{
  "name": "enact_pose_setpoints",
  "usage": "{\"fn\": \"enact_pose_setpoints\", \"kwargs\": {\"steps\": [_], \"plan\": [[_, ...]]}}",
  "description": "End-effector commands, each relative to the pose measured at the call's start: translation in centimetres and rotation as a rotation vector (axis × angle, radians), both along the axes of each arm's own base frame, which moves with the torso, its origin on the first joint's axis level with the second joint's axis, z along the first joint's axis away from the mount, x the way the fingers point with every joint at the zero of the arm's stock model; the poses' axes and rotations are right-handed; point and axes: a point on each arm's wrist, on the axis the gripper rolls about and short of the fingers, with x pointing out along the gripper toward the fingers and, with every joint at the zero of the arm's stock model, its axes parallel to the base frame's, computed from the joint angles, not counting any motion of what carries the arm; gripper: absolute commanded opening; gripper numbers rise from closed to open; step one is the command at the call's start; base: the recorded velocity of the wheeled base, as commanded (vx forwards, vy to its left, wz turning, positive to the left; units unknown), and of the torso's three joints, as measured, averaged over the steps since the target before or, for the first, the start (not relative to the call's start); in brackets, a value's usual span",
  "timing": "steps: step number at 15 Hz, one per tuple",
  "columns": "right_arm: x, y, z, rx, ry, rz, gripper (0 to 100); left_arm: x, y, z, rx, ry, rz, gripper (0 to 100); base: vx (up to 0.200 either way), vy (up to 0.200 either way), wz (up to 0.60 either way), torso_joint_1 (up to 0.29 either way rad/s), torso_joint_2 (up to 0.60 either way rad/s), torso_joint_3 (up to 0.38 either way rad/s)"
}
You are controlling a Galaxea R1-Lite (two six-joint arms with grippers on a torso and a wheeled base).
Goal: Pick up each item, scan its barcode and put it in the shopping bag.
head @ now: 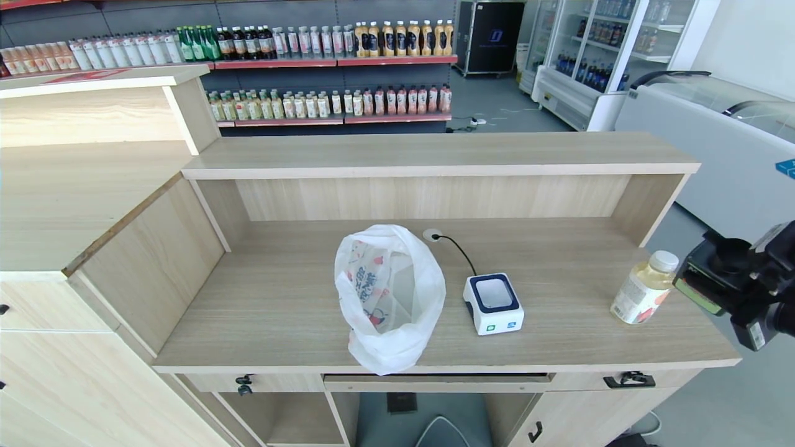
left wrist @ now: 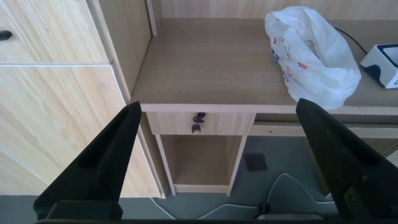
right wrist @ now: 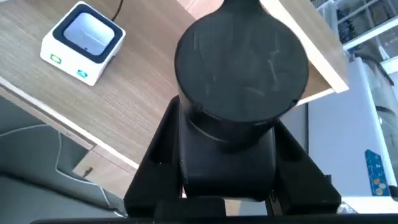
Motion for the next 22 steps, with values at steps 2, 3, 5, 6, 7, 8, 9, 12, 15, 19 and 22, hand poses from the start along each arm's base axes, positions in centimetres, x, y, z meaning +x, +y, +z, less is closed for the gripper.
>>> {"fn": "enact_pose_setpoints", "kwargs": {"steps": [2, 3, 5, 6, 7, 8, 9, 12, 15, 19, 22], "plan": [[-0.1, -0.1, 0.1, 0.183, 0.040, -0.040, 0, 0.0, 0.0, 0.0, 0.001, -0.001, 0.000, 100, 0.000, 0.000, 0.60, 0.000, 0.00, 0.002], [0.7, -0.2, 0.1, 0.247, 0.065, -0.073, 0, 0.0, 0.0, 0.0, 0.001, 0.001, 0.000, 100, 0.000, 0.000, 0.60, 0.007, 0.01, 0.007], [2.6, 0.1, -0.2, 0.376, 0.163, -0.138, 0, 0.0, 0.0, 0.0, -0.001, -0.001, 0.000, 100, 0.000, 0.000, 0.30, 0.001, 0.00, 0.001], [3.5, 0.3, -1.0, 0.499, 0.238, -0.154, 0, 0.0, 0.0, 0.0, 0.001, -0.001, 0.000, 100, 0.000, 0.000, 0.00, 0.000, 0.00, 0.000], [4.5, 0.4, -1.6, 0.588, 0.285, -0.162, 0, 0.0, 0.0, 0.0, -0.001, -0.001, 0.000, 100, 0.000, 0.000, 0.00, 0.000, 0.00, 0.000], [5.5, 0.4, -2.2, 0.677, 0.329, -0.174, 0, 0.0, 0.0, 0.0, 0.001, -0.001, 0.000, 100, 0.000, 0.000, 0.00, 0.000, 0.00, 0.000], [6.8, 0.3, -2.2, 0.793, 0.349, -0.187, 0, 0.0, 0.0, 0.0, -0.001, -0.001, 0.000, 100, 0.000, 0.000, 0.00, 0.000, 0.00, 0.000], [10.7, 0.1, -1.4, 0.833, 0.351, -0.174, 0, 0.0, 0.0, 0.0, -0.001, -0.001, 0.000, 100, 0.000, 0.000, 0.00, 0.000, 0.00, 0.000], [12.6, 0.2, -2.1, 0.969, 0.498, -0.134, 0, 0.0, 0.0, 0.0, 0.001, -0.001, 0.000, 100, 0.000, 0.000, 0.00, 0.000, 0.00, 0.000], [14.5, -0.1, -5.0, 0.925, 0.552, -0.094, 0, 0.0, 0.0, 0.0, 0.001, -0.001, 0.000, 100, 0.000, 0.000, 0.00, 0.000, 0.00, 0.000], [15.2, -1.2, -7.6, 0.834, 0.584, -0.034, 0, 0.0, 0.0, 0.0, 0.001, -0.001, 0.000, 100, 0.000, 0.000, 0.00, 0.000, 0.00, 0.000]]}}
